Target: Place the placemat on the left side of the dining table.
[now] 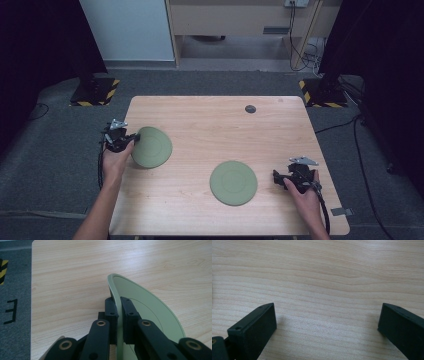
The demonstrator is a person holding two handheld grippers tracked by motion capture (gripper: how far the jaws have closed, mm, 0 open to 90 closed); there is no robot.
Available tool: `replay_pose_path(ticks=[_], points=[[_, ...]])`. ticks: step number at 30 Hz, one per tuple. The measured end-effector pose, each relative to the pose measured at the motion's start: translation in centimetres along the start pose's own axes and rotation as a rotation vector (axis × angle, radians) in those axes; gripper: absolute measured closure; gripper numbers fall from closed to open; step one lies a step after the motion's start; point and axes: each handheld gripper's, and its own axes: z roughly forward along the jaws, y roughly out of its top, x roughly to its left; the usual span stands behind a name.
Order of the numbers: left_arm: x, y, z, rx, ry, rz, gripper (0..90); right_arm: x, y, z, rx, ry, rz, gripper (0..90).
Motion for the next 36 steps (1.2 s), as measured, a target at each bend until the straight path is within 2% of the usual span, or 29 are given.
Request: replay_pose_path(ticks=[19,29,36], points=[[1.4,-0.2,1.8,0.043,0.022,0.009,82.8,0.0,0.1,0.1,0.002,0.003,0.0,1.3],[1.7,0.2,2.2,0.031,0.04,0.003,83.9,0.0,0.1,0.1,0.002,0.003,0.0,1.3],[2.1,0.2,2.3,0.045,0.036,0.006,84.2,0.0,0.1,0.1,0.002,0.002,0.0,1.3]])
